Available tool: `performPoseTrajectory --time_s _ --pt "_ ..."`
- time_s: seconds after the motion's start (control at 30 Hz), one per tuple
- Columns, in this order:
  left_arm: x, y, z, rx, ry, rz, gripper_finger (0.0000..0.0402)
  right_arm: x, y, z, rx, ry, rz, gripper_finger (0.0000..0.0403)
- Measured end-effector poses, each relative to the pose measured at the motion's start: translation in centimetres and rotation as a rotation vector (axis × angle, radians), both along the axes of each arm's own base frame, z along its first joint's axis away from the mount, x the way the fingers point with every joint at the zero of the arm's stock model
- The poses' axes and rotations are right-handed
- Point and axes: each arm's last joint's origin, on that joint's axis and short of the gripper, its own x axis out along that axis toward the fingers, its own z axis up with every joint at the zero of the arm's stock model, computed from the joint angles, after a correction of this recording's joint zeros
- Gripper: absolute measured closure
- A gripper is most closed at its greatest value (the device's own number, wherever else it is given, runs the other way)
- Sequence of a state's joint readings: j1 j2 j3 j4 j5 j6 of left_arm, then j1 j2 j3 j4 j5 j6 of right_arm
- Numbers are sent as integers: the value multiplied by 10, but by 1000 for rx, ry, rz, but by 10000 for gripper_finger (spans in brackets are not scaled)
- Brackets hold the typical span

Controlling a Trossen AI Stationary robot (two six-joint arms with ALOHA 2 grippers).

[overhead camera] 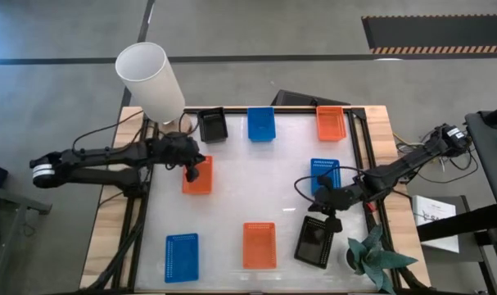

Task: Stack baskets by color
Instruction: Stack the middle left orange bin on top of the top right orange bin

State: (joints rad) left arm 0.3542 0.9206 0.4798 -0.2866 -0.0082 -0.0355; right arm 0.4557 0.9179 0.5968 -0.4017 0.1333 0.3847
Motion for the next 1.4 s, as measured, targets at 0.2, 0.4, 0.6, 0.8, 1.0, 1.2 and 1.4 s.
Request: performPoseTrajectory --time_s 0.2,0.4,0.6,0.8,1.0,1.2,1.4 --pt "9 5 1 13 104 -18 311 1 0 1 -25 -18 32 394" --pt "20 14 -4 141 244 12 268 1 1 1 -22 -24 32 394" --pt "29 20 -14 138 362 -34 265 1 1 1 -19 -22 30 394" --pt "34 22 -33 88 475 -46 267 1 1 1 -15 -21 27 394" --pt "36 22 -41 62 507 -72 333 1 1 1 -19 -22 32 394" --pt "39 20 -36 -34 458 -76 392 -1 0 -1 -41 8 51 394" --pt "46 14 -22 -75 409 -53 401 2 -8 -2 -80 7 51 394"
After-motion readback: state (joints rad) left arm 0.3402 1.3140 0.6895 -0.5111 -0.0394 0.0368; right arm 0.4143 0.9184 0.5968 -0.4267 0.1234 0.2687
